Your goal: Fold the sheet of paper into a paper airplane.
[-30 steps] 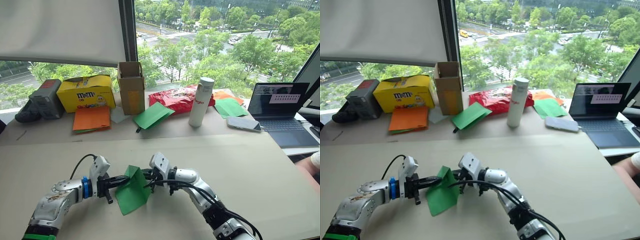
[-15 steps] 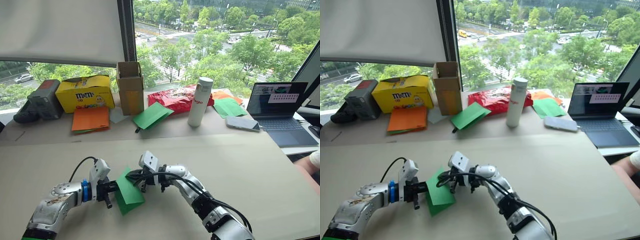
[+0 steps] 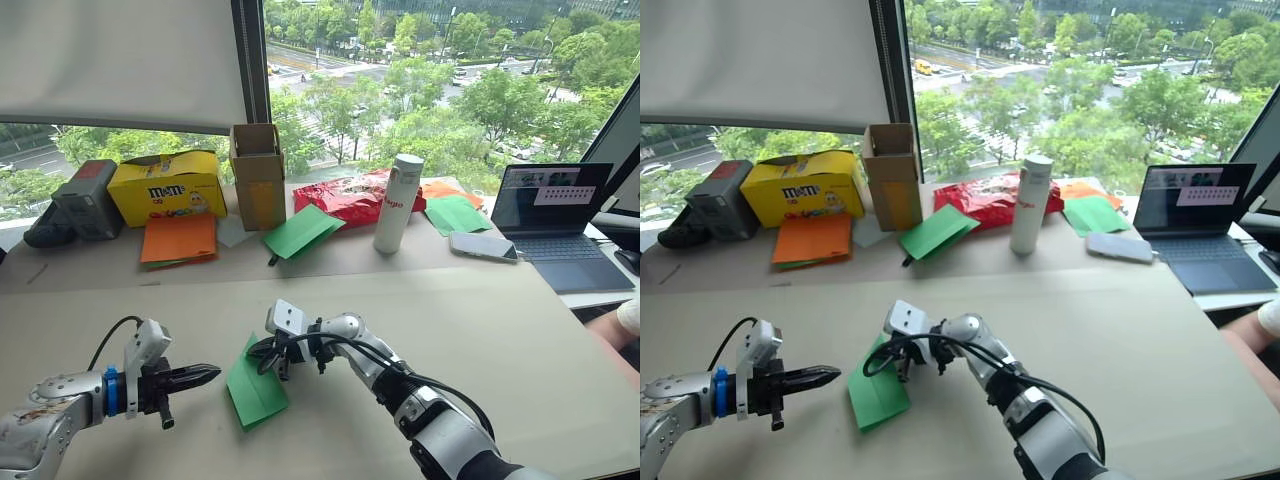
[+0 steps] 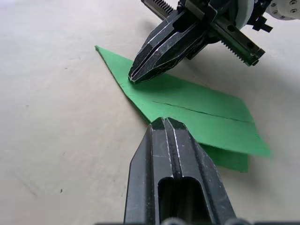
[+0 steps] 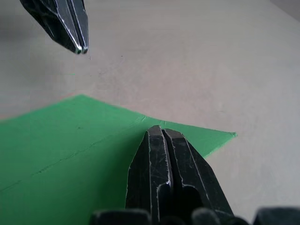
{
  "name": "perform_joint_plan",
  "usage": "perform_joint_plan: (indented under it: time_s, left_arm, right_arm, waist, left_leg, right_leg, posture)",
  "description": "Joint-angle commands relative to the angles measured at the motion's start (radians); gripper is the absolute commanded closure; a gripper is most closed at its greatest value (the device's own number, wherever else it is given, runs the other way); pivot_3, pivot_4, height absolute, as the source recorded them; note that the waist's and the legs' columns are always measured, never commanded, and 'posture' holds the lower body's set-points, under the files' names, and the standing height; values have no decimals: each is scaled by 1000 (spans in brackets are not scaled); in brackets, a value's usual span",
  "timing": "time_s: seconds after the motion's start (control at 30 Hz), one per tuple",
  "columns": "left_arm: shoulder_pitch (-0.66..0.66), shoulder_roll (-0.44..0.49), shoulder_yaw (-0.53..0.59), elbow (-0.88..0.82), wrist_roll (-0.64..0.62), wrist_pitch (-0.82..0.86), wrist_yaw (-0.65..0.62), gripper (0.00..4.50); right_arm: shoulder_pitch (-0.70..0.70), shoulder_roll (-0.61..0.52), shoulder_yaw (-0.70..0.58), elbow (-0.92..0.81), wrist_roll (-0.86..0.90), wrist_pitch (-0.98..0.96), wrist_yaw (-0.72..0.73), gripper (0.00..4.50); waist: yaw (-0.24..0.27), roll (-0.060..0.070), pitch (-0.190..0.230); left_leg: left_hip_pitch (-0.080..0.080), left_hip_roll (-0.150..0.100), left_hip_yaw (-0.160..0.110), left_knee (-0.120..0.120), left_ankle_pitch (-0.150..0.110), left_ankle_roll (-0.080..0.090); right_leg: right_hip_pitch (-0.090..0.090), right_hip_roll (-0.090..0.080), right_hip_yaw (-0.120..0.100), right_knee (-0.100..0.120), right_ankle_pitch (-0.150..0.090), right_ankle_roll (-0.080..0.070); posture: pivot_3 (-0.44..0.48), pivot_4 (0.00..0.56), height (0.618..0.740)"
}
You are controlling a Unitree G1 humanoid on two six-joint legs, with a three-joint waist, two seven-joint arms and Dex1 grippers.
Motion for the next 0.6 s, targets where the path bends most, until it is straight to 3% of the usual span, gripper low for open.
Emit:
perform_joint_plan:
  time_s: [0.03,0.23,0.47,0.6]
  left_arm:
    - [-46,-16,31,1,-51,17,13,4500]
    - [-112,-118,-142,-12,32,-15,68,4500]
    - [-106,-132,-285,102,218,-175,66,4500]
    - [-130,-142,-311,149,261,-238,73,4500]
  right_arm:
    - [44,-24,26,-27,-35,-4,14,4461]
    - [115,-71,-13,-153,-18,51,-16,4461]
    - [146,-86,-46,-210,1,79,-44,4461]
    - [128,-74,-55,-177,1,16,-63,4461]
  waist:
    - [5,0,0]
    - [10,-1,-1]
    - [5,-1,-1]
    - [10,-1,-1]
  left_leg:
    - [1,0,0,0,0,0]
    - [0,-4,0,-1,0,-2]
    - [0,-3,0,-4,4,4]
    - [1,-3,-1,-5,3,5]
  right_leg:
    - [0,-1,0,0,-1,-1]
    - [3,-3,0,0,-1,-1]
    - [2,-1,0,1,-1,-2]
    - [2,0,0,1,-1,-3]
  posture:
    - [0,150,739]
    - [0,150,739]
    - [0,150,739]
    - [0,150,739]
